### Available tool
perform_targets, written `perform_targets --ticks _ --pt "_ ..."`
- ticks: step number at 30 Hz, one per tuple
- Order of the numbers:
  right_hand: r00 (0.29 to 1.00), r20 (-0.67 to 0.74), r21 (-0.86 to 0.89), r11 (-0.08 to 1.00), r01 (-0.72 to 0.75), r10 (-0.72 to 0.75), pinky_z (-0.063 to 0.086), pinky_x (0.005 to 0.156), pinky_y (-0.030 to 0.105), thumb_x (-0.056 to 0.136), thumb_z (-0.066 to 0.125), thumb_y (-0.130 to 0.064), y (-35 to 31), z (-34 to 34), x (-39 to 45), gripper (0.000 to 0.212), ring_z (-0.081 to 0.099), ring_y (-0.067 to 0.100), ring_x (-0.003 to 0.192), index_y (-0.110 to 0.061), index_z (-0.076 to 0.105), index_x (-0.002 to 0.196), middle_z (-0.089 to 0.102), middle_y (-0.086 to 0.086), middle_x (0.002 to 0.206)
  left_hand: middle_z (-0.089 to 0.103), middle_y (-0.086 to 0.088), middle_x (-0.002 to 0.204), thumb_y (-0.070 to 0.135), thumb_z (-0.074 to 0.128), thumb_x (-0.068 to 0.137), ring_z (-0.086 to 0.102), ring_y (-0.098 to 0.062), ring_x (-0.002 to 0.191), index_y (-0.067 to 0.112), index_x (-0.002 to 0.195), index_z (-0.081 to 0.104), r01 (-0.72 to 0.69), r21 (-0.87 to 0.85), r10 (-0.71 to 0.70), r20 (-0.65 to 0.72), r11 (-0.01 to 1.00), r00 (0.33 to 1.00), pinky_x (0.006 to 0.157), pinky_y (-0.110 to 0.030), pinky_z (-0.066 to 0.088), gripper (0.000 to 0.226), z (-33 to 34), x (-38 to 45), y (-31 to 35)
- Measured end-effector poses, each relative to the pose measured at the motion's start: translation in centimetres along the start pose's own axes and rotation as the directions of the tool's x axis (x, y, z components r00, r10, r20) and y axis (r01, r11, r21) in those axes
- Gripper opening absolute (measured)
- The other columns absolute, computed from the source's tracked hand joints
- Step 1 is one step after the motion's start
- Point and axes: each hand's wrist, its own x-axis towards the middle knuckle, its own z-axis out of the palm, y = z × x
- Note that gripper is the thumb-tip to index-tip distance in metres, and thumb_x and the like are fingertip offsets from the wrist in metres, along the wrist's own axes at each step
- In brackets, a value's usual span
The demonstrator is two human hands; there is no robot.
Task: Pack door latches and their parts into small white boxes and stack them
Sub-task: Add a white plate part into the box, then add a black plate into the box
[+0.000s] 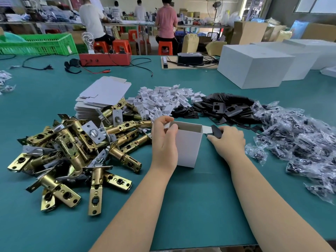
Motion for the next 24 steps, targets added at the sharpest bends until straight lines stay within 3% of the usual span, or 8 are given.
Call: perform_targets --ticks 2,4,6,9,12,16,19,24 --pt "0.997 -0.041 0.17 0.983 0.073 -0.067 0.038 0.093 0.035 0.089 0.061 -0.028 0.1 -0.2 -0.2 0.031 0.044 0.031 0.115 -0.017 0.064 0.118 0.057 0.011 0.118 0.049 -0.008 0.108 0.033 0.043 0.084 0.047 -0.009 0.084 0.03 0.098 0.05 -0.003 -0.007 0.003 0.005 1.0 1.0 0.062 -0.009 0.038 0.016 0.0 0.0 0.0" --pt "0.988 -0.113 0.222 0.967 0.126 -0.103 0.036 0.083 0.03 0.09 0.056 -0.016 0.2 -0.3 -0.5 0.025 0.047 0.028 0.108 -0.02 0.071 0.11 0.055 0.01 0.11 0.049 -0.01 0.109 0.033 0.043 0.084 0.047 -0.011 0.085 0.031 0.098 0.05 -0.007 -0.01 0.007 0.006 1.0 1.0 0.064 -0.011 0.038 0.015 -0.1 0.0 -0.1" --pt "0.987 -0.127 0.234 0.965 0.122 -0.094 0.035 0.073 0.028 0.09 0.049 -0.012 0.3 -0.5 -0.8 0.031 0.05 0.022 0.095 -0.026 0.072 0.106 0.056 0.003 0.101 0.049 -0.012 0.111 0.034 0.043 0.084 0.048 -0.013 0.088 0.032 0.098 0.05 -0.003 -0.007 0.003 0.009 1.0 1.0 0.067 -0.016 0.039 0.015 -0.2 0.1 -0.1" --pt "0.997 -0.072 0.39 0.92 0.036 -0.008 0.034 0.061 0.029 0.088 0.039 -0.011 0.0 -0.7 -1.2 0.035 0.052 0.018 0.078 -0.031 0.067 0.087 0.061 -0.007 0.079 0.049 -0.012 0.111 0.033 0.043 0.085 0.049 -0.007 0.082 0.032 0.097 0.05 -0.008 -0.011 0.008 0.016 1.0 1.0 0.063 -0.011 0.039 0.015 -0.1 0.0 -0.1" --pt "0.998 -0.026 0.635 0.771 -0.033 0.065 0.043 0.066 0.037 0.084 0.036 -0.016 -0.3 -0.9 -1.6 0.026 0.056 0.024 0.072 -0.022 0.059 0.073 0.065 -0.001 0.068 0.049 -0.013 0.115 0.034 0.043 0.085 0.05 -0.007 0.084 0.032 0.098 0.05 -0.011 -0.005 0.011 0.015 1.0 1.0 0.066 -0.014 0.04 0.015 -0.1 0.0 -0.1" --pt "0.998 -0.058 0.654 0.756 0.031 0.01 0.05 0.073 0.042 0.083 0.053 -0.016 -0.6 -0.8 -1.9 0.008 0.059 0.025 0.074 -0.017 0.053 0.091 0.063 0.002 0.081 0.049 -0.009 0.113 0.034 0.044 0.085 0.049 -0.004 0.083 0.032 0.099 0.05 -0.012 0.001 0.012 0.017 1.0 1.0 0.066 -0.012 0.039 0.016 -0.2 0.0 -0.2" --pt "0.997 -0.083 0.708 0.704 0.057 0.002 0.049 0.072 0.031 0.082 0.062 -0.008 -0.6 -0.6 -1.9 0.049 0.059 0.017 0.08 -0.025 0.039 0.123 0.059 -0.006 0.089 0.049 -0.003 0.11 0.033 0.044 0.084 0.048 0.005 0.077 0.031 0.1 0.051 -0.024 0.006 0.024 0.011 1.0 1.0 0.064 -0.007 0.038 0.017 -0.3 0.0 -0.2" --pt "0.984 -0.166 0.851 0.495 0.173 -0.058 0.046 0.073 0.017 0.088 0.064 -0.006 -1.6 -1.7 -2.0 0.016 0.059 -0.002 0.073 -0.014 0.066 0.102 0.067 -0.011 0.081 0.049 0.0 0.109 0.034 0.041 0.085 0.047 -0.008 0.09 0.031 0.1 0.052 -0.013 -0.004 0.013 0.0 1.0 1.0 0.076 -0.022 0.037 0.019 -0.3 -0.2 -0.2"
